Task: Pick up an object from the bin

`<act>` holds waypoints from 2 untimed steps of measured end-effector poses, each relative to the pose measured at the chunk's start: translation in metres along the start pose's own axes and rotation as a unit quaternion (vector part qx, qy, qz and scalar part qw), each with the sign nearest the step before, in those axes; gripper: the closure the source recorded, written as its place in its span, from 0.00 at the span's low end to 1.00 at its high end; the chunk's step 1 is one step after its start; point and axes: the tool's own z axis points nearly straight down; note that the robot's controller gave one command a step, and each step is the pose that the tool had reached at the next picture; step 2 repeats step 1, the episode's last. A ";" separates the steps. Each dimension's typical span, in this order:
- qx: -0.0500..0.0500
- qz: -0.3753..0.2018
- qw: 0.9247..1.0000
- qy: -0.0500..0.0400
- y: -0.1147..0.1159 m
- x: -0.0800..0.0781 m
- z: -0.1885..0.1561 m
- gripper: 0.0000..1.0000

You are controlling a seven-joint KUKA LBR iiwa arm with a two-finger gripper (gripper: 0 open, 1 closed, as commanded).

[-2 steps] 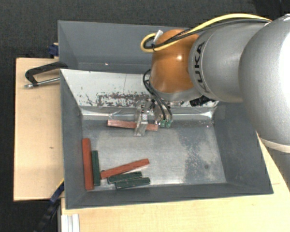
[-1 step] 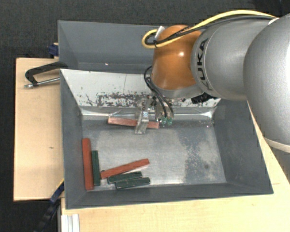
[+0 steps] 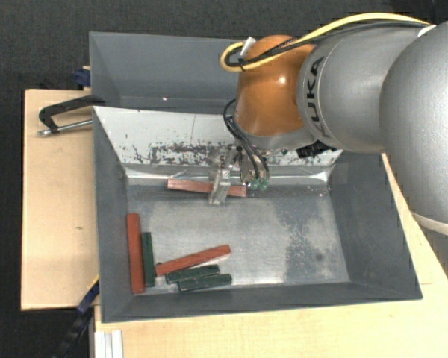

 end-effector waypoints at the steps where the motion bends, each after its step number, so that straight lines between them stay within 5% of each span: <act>1: 0.000 0.000 1.000 0.001 0.000 0.000 -0.006 1.00; 2: 0.000 0.000 1.000 0.001 0.000 0.000 -0.006 1.00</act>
Offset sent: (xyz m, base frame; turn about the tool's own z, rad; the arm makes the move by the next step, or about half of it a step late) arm 0.0001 -0.0001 0.0532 0.0000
